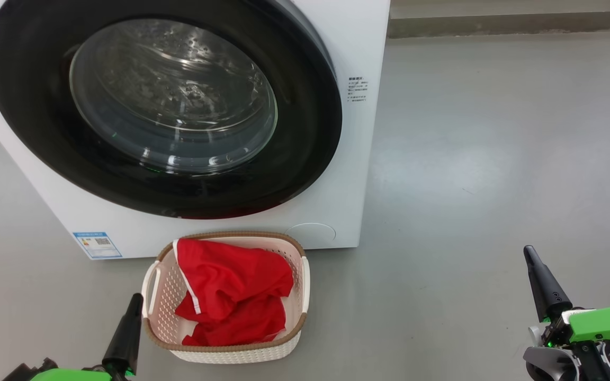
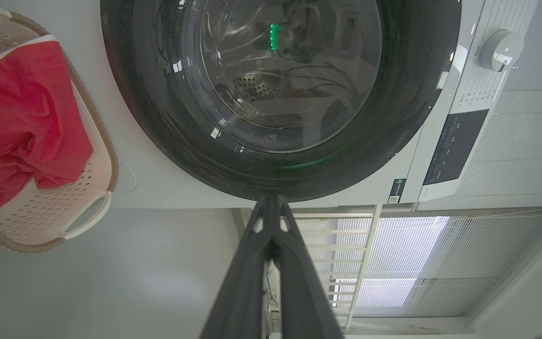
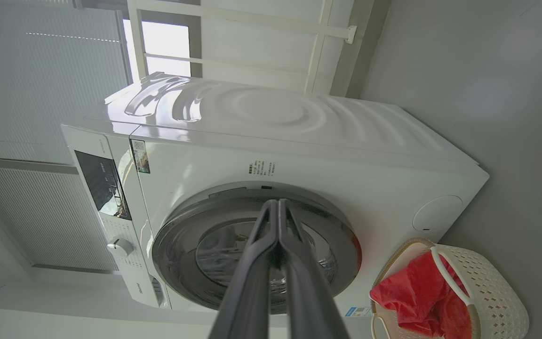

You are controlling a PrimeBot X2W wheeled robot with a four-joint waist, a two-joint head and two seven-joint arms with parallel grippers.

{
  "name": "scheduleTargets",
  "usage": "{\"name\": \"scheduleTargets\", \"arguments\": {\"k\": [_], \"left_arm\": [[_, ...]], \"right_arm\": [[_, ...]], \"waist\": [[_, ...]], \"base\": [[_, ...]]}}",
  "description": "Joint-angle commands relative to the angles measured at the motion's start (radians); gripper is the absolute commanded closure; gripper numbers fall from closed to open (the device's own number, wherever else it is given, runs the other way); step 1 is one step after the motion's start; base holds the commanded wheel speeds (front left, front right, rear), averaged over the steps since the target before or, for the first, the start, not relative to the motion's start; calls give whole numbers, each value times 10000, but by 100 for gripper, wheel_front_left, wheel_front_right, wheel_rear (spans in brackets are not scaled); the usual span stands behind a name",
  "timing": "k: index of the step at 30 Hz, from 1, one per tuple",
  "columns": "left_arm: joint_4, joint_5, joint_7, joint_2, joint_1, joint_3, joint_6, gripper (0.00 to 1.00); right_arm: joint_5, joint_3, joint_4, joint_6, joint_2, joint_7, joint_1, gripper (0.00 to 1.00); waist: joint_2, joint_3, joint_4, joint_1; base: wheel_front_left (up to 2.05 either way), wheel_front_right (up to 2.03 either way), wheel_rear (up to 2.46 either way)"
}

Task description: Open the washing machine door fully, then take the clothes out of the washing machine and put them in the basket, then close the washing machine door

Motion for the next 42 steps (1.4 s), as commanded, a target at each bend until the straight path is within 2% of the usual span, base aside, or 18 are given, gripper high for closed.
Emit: {"name": "scheduleTargets", "arguments": {"k": [1, 42], "left_arm": [[-272, -13, 53, 149, -444, 366, -69, 100], [-271, 51, 114, 95, -449, 442, -69, 100]], "right_arm": [[33, 223, -301, -6, -132, 44, -417, 100], [-29, 149, -297, -6, -80, 103, -423, 100]], "waist": [[-1, 0, 1, 0], [-1, 0, 1, 0]], "base": [[0, 0, 0], [0, 0, 0]]}}
